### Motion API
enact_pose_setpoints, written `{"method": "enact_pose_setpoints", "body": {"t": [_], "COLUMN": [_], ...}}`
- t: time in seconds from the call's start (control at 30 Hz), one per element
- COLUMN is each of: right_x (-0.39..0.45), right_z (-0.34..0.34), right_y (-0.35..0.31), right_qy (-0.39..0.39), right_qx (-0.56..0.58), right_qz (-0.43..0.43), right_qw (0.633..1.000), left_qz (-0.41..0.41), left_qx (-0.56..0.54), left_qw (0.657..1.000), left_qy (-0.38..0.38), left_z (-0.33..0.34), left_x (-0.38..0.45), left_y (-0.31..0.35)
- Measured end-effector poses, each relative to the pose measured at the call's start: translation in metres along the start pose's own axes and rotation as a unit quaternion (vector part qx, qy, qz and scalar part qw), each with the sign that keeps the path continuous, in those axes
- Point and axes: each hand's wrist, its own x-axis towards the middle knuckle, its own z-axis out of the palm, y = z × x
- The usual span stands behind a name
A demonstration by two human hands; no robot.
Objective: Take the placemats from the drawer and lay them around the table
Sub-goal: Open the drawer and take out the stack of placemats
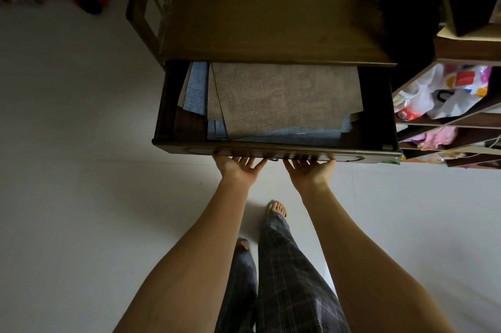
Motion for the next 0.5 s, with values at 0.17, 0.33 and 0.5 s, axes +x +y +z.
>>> {"method": "enact_pose_setpoints", "body": {"t": [0.17,0.33,0.5], "right_x": [-0.003,0.003,0.010], "right_z": [-0.009,-0.012,-0.014], "right_y": [0.004,0.003,0.002], "right_qy": [0.006,0.014,0.013], "right_qx": [0.003,-0.007,0.002], "right_qz": [0.003,0.012,0.018], "right_qw": [1.000,1.000,1.000], "left_qz": [0.001,0.000,-0.010], "left_qx": [0.001,0.003,-0.010], "left_qw": [1.000,1.000,1.000], "left_qy": [0.006,0.018,0.024], "left_z": [-0.008,-0.009,-0.011], "left_x": [-0.004,0.001,0.009], "left_y": [-0.002,-0.003,-0.002]}}
